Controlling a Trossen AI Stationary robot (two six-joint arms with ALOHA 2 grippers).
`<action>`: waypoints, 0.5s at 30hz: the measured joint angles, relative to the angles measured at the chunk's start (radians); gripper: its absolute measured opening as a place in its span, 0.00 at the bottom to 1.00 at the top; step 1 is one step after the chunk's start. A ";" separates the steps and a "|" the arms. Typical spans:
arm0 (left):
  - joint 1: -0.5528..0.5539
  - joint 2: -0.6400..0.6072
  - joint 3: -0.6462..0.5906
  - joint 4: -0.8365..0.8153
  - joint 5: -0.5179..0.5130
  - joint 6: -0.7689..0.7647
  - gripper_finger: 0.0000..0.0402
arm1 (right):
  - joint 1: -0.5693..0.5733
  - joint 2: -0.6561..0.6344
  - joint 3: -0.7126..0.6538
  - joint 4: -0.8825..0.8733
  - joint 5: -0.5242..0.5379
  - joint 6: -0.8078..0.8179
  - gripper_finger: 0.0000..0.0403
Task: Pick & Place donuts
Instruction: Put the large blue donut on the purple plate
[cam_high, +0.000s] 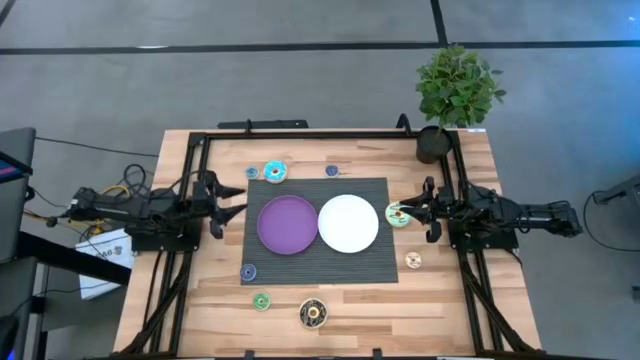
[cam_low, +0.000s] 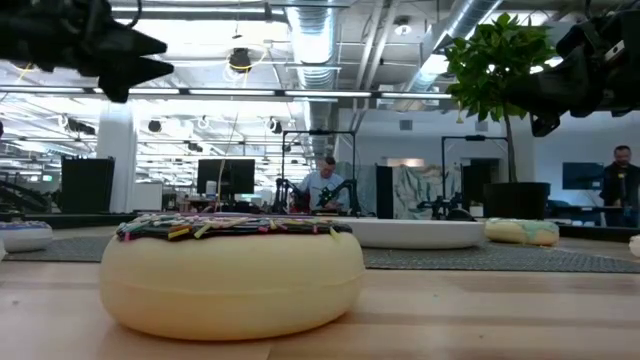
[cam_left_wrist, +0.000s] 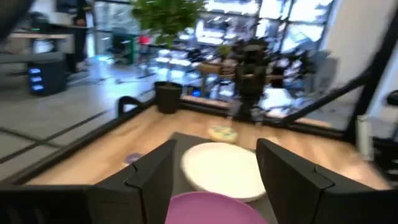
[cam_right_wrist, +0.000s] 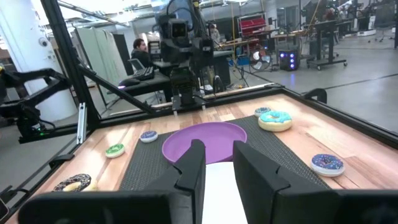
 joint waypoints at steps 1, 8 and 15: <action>0.000 0.031 0.028 -0.010 -0.009 0.014 0.53 | 0.000 0.000 0.000 0.000 0.000 0.000 0.18; 0.000 0.288 0.259 -0.098 -0.130 -0.006 0.53 | 0.000 0.000 0.000 0.000 0.000 0.000 0.18; 0.011 0.513 0.496 -0.293 -0.334 -0.140 0.53 | 0.000 0.000 0.000 0.000 0.000 0.000 0.18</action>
